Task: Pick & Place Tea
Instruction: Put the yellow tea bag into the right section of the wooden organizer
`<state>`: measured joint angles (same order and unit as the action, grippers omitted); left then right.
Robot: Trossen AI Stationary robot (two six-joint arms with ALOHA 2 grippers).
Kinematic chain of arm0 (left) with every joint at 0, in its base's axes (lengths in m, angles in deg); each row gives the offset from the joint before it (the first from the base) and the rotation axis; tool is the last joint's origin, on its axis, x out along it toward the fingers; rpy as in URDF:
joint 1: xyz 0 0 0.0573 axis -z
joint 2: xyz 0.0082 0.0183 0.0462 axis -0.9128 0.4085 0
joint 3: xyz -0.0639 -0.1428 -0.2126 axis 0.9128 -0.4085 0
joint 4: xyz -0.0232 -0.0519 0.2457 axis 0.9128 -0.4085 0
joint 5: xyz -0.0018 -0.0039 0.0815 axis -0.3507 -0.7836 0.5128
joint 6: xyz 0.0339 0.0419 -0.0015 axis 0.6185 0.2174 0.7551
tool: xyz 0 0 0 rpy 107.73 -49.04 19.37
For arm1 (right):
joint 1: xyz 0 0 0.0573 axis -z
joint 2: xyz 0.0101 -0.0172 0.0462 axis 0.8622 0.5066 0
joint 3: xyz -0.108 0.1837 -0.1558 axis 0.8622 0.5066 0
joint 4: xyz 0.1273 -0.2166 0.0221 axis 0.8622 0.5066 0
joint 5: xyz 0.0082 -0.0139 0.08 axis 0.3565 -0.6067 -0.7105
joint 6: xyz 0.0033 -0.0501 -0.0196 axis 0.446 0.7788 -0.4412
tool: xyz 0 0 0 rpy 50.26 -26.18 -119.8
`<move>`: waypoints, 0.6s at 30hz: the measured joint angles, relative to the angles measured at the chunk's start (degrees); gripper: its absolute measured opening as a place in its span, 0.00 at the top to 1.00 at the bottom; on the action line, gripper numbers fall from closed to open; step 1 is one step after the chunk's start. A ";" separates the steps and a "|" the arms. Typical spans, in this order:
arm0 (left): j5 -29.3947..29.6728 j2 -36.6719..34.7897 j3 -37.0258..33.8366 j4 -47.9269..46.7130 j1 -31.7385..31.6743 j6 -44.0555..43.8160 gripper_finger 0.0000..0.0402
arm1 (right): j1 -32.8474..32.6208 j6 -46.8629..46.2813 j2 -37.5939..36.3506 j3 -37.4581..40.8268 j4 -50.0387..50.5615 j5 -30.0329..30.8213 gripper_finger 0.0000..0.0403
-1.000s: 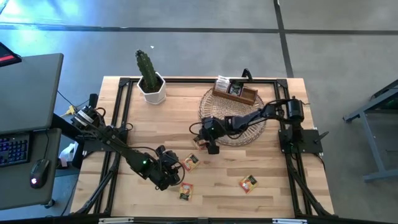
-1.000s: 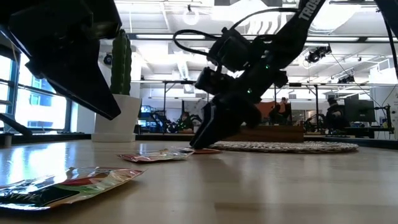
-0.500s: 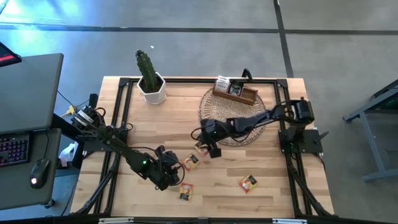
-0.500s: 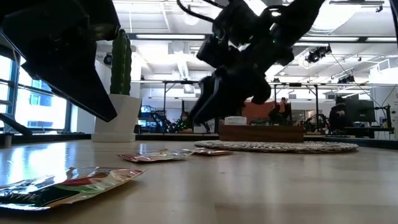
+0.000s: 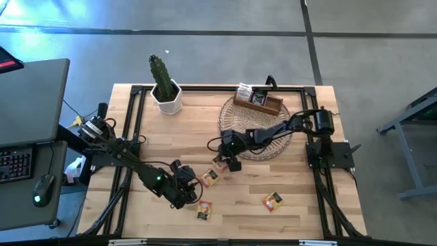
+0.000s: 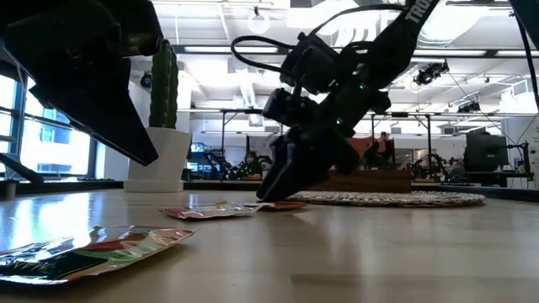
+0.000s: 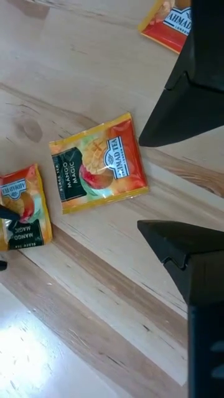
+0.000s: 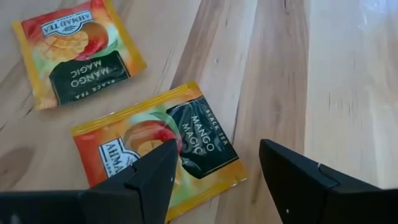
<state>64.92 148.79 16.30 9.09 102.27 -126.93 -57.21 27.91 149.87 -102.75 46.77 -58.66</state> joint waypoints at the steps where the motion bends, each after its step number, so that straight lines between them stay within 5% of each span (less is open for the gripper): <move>1: 0.05 0.00 0.00 -0.09 0.00 0.00 0.50 | 0.00 0.01 0.14 -0.06 0.07 0.13 0.44; 8: 0.02 0.00 0.00 -0.11 0.00 0.00 0.50 | 0.00 -0.05 0.20 -0.03 1.39 -0.17 0.55; 18: -0.05 0.00 0.00 -0.06 0.00 0.00 0.50 | 0.21 0.42 -0.09 0.03 2.26 0.92 0.96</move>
<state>64.87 148.79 16.30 9.03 102.27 -126.93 -57.00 28.33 149.78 -102.71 49.03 -57.74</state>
